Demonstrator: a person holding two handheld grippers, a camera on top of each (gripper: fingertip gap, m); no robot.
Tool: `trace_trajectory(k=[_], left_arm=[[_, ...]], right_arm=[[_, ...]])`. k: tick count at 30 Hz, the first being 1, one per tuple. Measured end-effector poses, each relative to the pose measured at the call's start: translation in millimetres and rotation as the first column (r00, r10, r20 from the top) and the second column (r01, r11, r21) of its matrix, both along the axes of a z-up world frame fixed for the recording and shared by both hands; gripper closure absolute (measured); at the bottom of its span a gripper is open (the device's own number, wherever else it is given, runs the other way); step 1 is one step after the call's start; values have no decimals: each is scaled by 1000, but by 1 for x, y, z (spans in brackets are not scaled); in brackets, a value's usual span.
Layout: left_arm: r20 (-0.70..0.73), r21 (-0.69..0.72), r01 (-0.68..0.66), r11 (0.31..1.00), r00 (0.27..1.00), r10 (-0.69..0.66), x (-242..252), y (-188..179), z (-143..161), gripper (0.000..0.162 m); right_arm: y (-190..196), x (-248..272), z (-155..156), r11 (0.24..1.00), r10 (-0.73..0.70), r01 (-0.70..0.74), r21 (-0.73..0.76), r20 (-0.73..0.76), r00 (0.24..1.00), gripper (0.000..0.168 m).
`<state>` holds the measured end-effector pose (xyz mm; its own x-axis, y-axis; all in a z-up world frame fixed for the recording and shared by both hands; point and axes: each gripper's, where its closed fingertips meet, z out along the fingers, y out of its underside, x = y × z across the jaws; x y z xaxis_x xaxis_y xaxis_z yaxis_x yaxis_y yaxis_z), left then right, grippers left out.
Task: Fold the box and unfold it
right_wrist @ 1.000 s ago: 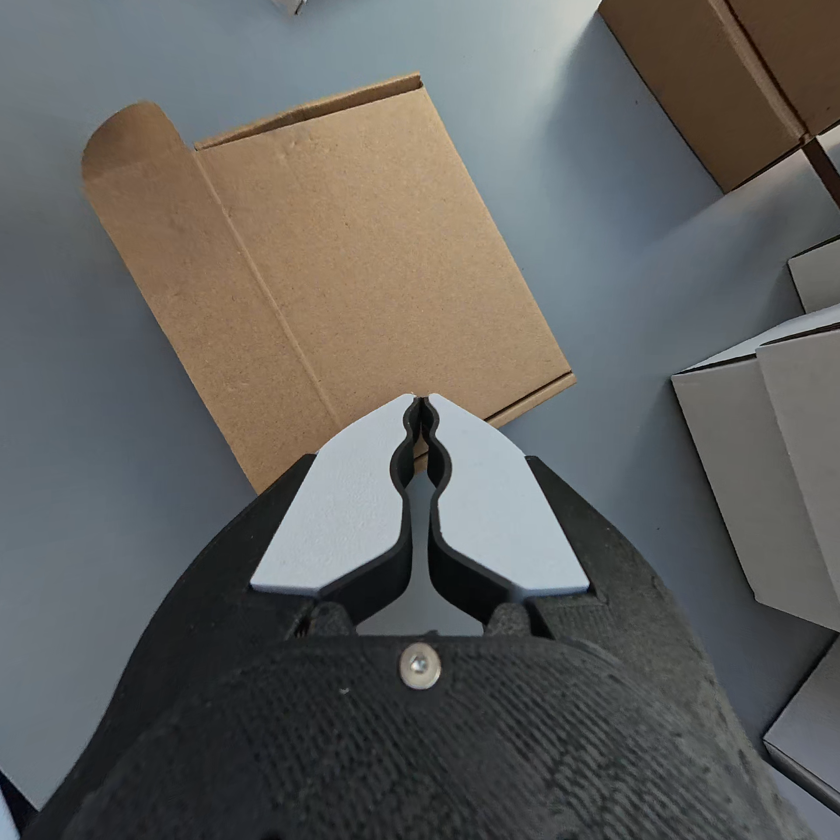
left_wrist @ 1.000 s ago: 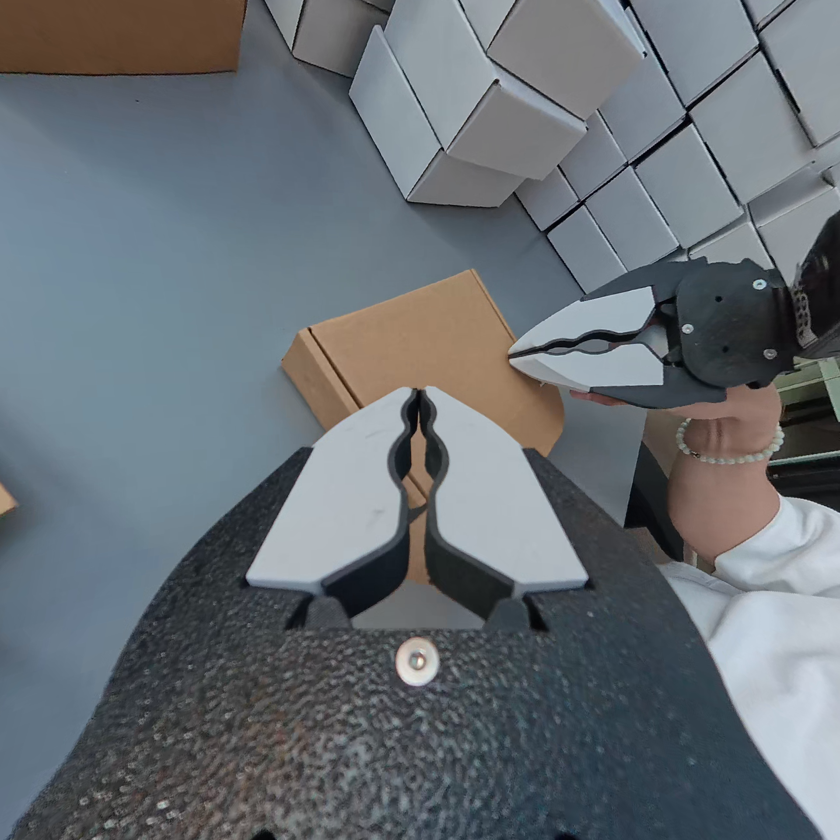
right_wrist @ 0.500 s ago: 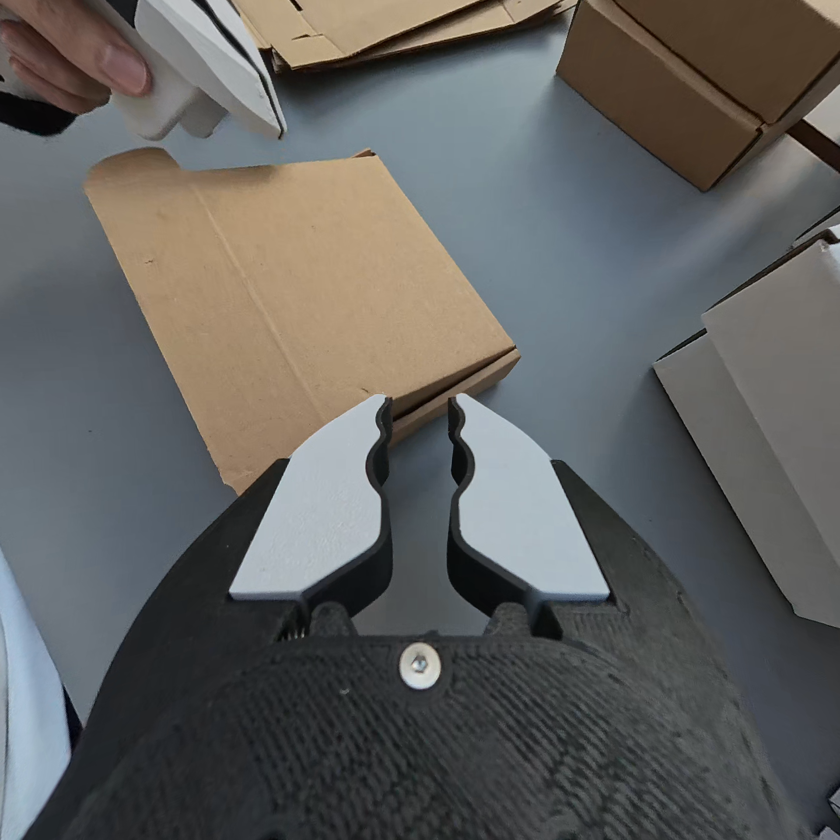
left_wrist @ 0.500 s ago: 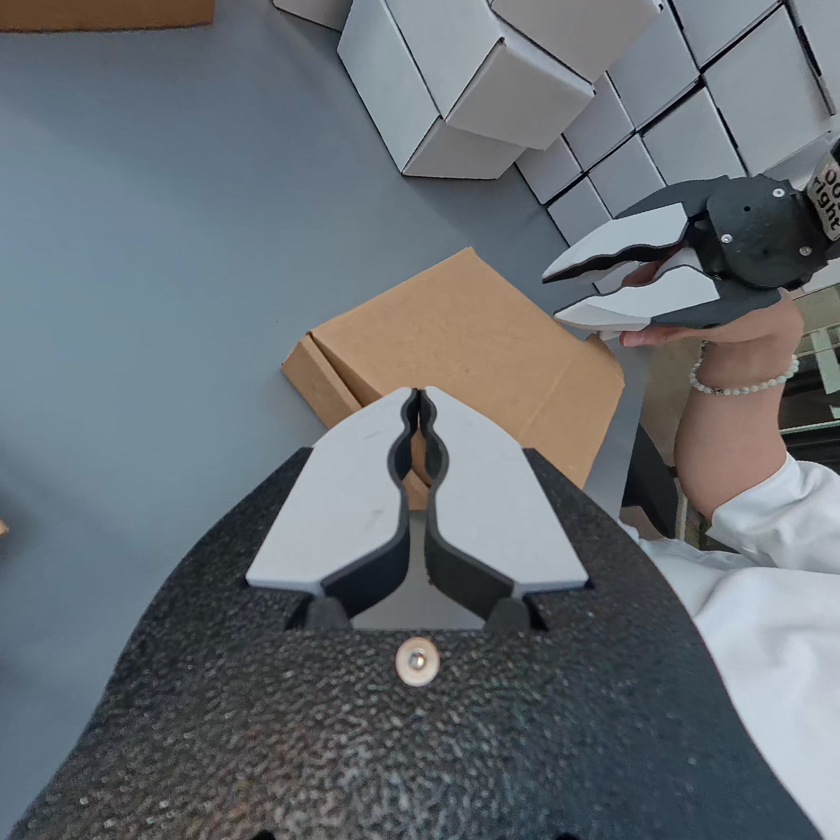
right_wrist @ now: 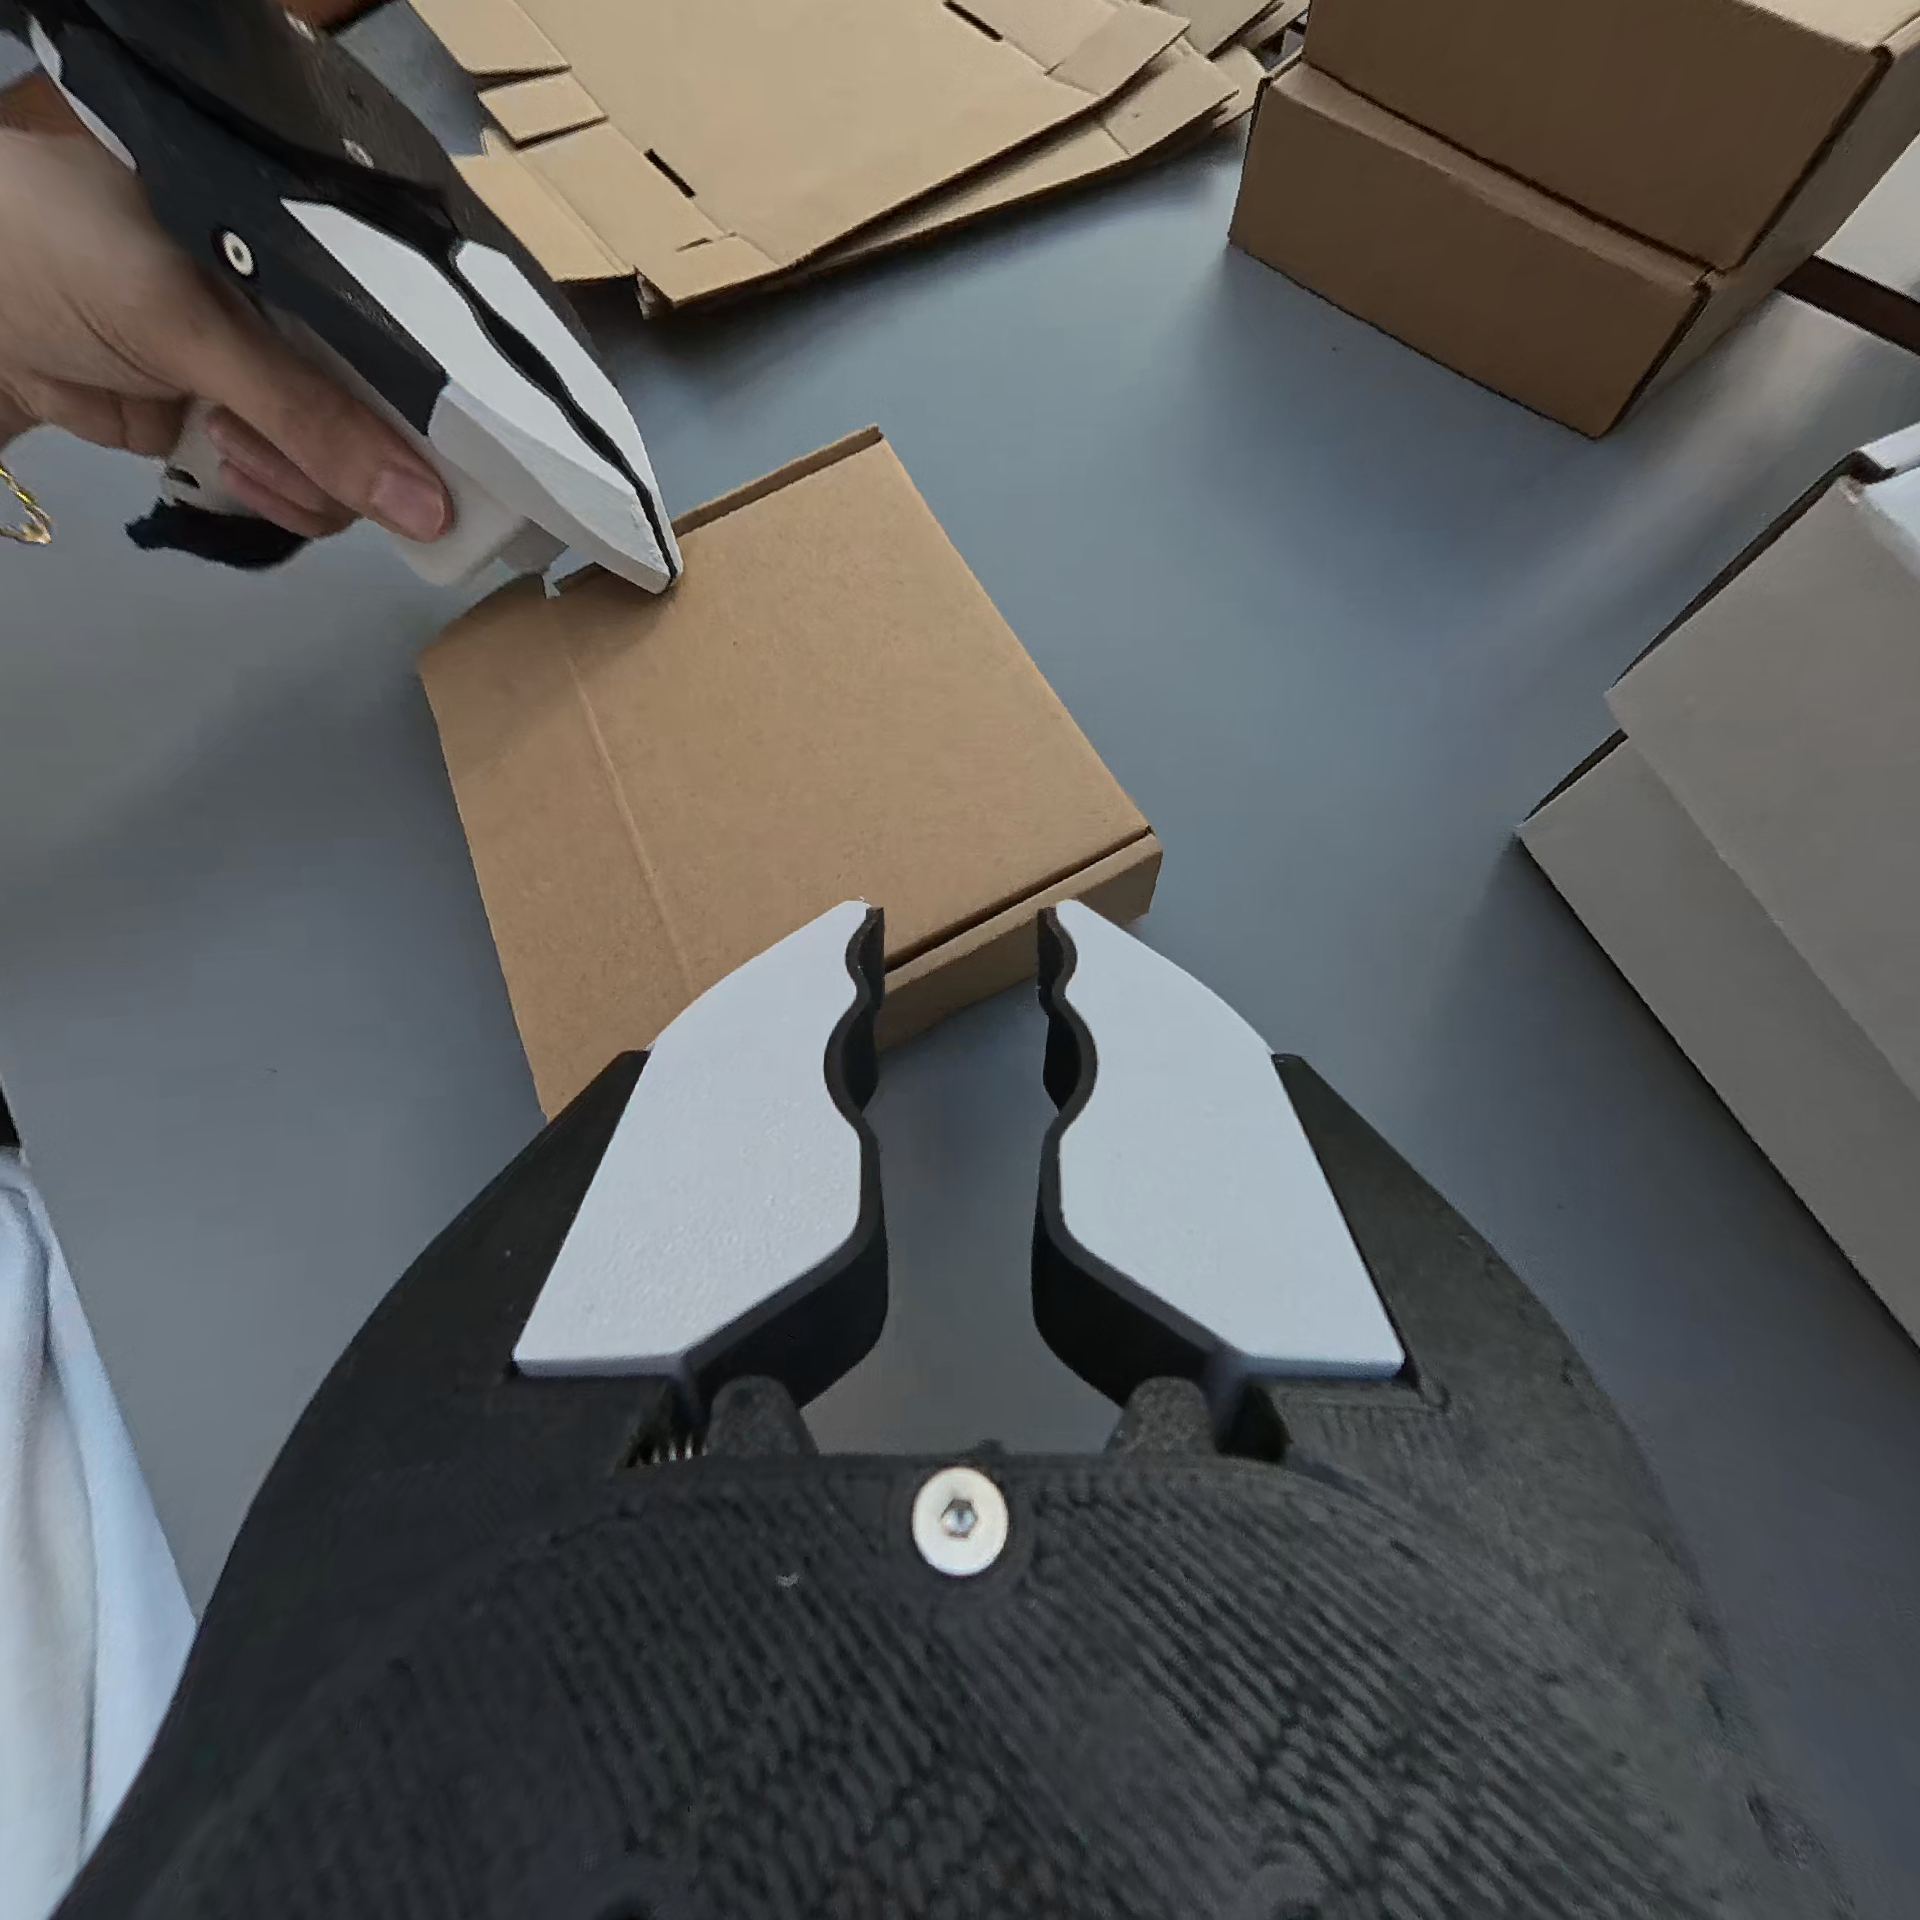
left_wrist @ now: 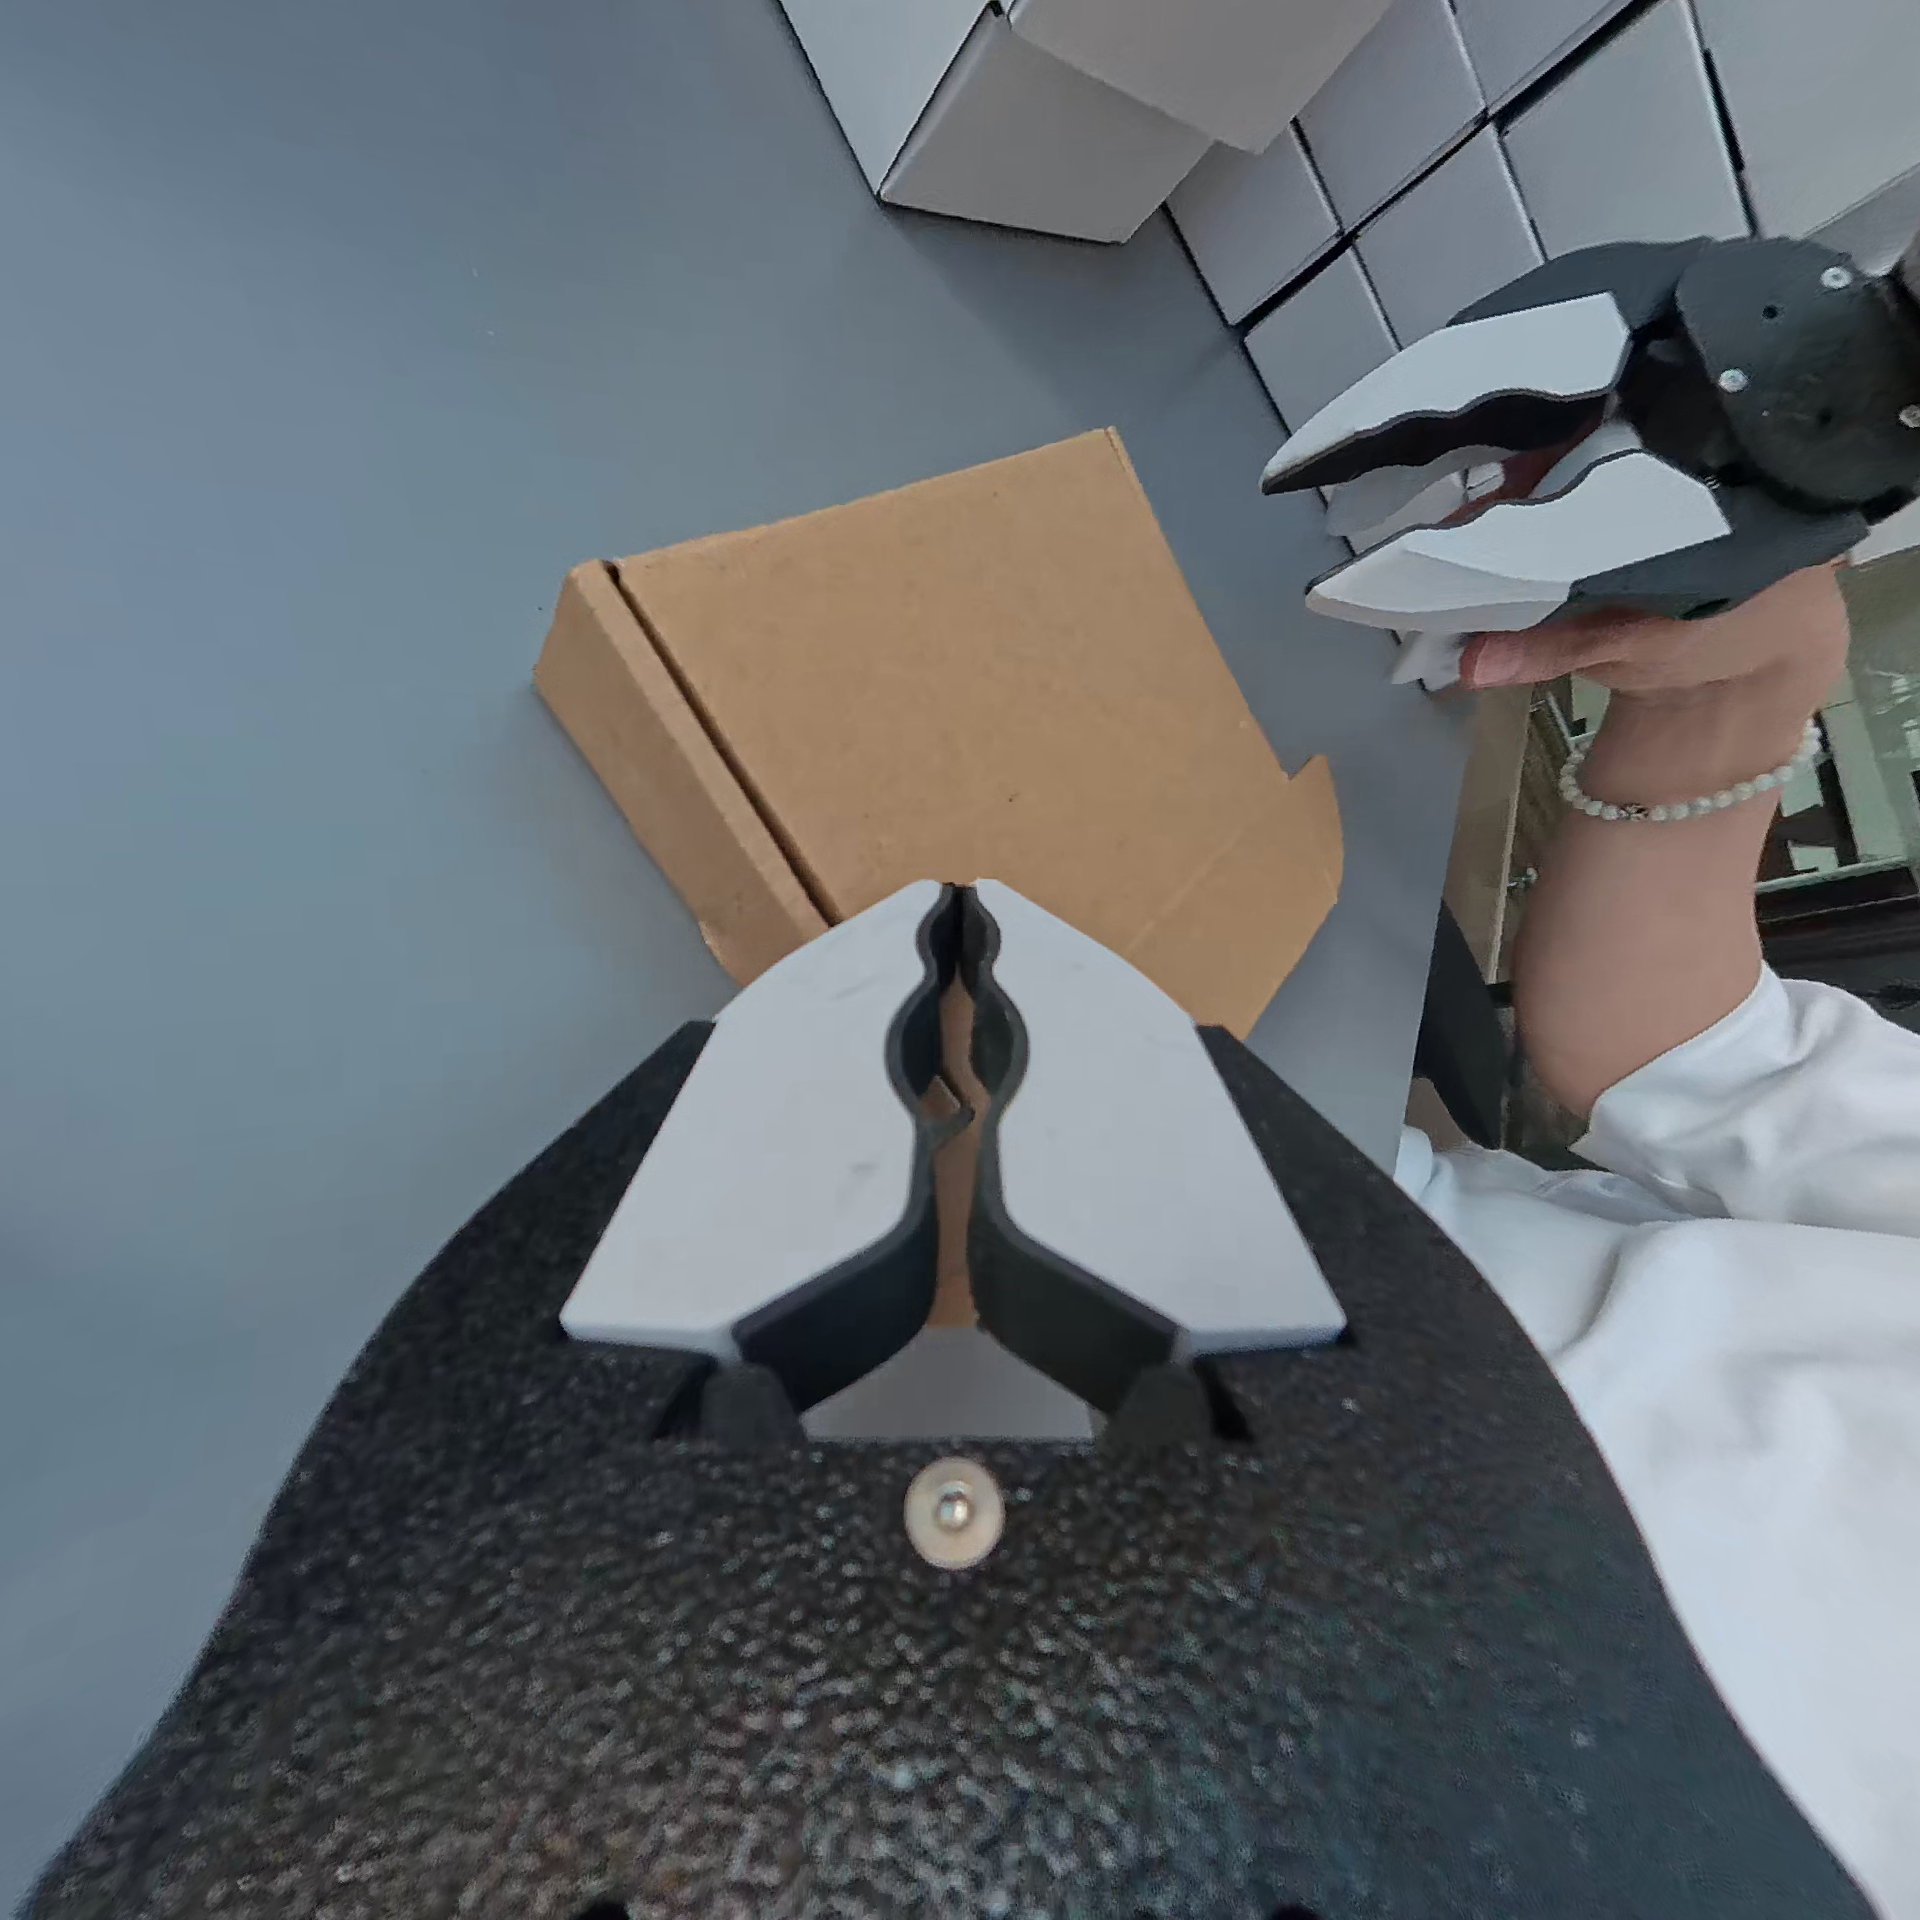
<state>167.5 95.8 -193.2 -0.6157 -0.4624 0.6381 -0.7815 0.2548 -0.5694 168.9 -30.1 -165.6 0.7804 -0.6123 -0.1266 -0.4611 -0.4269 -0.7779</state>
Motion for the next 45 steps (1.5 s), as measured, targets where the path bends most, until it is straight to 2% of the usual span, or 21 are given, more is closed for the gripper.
trace_trajectory(k=[1, 3, 5, 7, 9, 13, 18, 24, 26, 28, 31, 33, 35, 36, 37, 38, 39, 41, 43, 44, 45], left_arm=[[3, -20, -9, 1000, 1000, 9, 0, 0, 0, 162], [19, -37, -23, 999, 1000, 24, 1, 0, 1, 162], [20, -60, -36, 998, 999, 38, 1, 0, 1, 162], [13, -93, -51, 994, 999, 53, 2, 2, 2, 162], [12, -115, -58, 992, 998, 59, 2, 3, 2, 162], [31, -111, -55, 992, 998, 59, 2, 2, 2, 162], [30, -134, -65, 989, 997, 69, 2, 3, 2, 162], [35, -167, -77, 983, 996, 84, 3, 5, 3, 162], [42, -174, -79, 982, 995, 88, 2, 6, 3, 162], [66, -175, -77, 982, 994, 90, 2, 7, 3, 162], [176, -151, -24, 988, 983, 50, -1, 9, 7, 162], [323, -145, 20, 989, 946, 28, -3, 14, 29, 162], [492, -189, 57, 980, 869, 44, -7, 22, 69, 162], [575, -189, 68, 980, 816, 54, -10, 27, 89, 153], [661, -159, 81, 984, 749, 46, -13, 33, 104, 136], [745, -96, 83, 992, 667, 16, -17, 39, 113, 133], [824, -16, 69, 997, 566, -26, -19, 46, 120, 126], [943, 141, 6, 990, 304, -136, -25, 57, 129, 114], [967, 256, -84, 963, 38, -253, -34, 62, 134, 109], [941, 325, -123, 937, -52, -334, -39, 64, 131, 109], [905, 393, -159, 906, -108, -411, -42, 64, 125, 109]], right_arm=[[1, 0, -1, 999, -14, 15, 45, -27, 1000, 137], [1, 0, -5, 992, -43, 52, 113, -80, 996, 127], [-4, 3, -10, 983, -83, 102, 150, -130, 988, 110], [-9, 7, -13, 970, -124, 157, 184, -179, 976, 103], [-10, 10, -13, 948, -143, 206, 243, -254, 957, 97], [4, 8, -14, 910, -63, 223, 349, -415, 907, 91], [15, 10, -30, 902, -31, 268, 339, -568, 823, 83], [39, 5, -32, 891, 70, 256, 375, -670, 739, 89], [42, -1, -39, 917, 95, 208, 341, -693, 715, 100], [44, 0, -39, 911, 114, 208, 357, -701, 704, 105], [44, 3, -35, 894, 167, 191, 405, -697, 697, 111], [44, 1, -29, 887, 220, 151, 437, -686, 694, 112], [45, -2, -22, 878, 274, 105, 467, -670, 690, 112], [46, -5, -16, 866, 309, 87, 492, -665, 680, 112], [47, -7, -10, 849, 348, 76, 523, -662, 664, 112], [47, -8, -3, 831, 384, 68, 553, -657, 648, 112], [47, -10, 4, 812, 419, 62, 581, -653, 631, 113], [47, -13, 14, 772, 478, 68, 631, -648, 593, 112], [47, -21, 26, 716, 557, 68, 695, -627, 545, 112], [48, -23, 29, 700, 576, 71, 711, -620, 532, 112], [48, -27, 30, 692, 591, 66, 719, -617, 519, 112]])
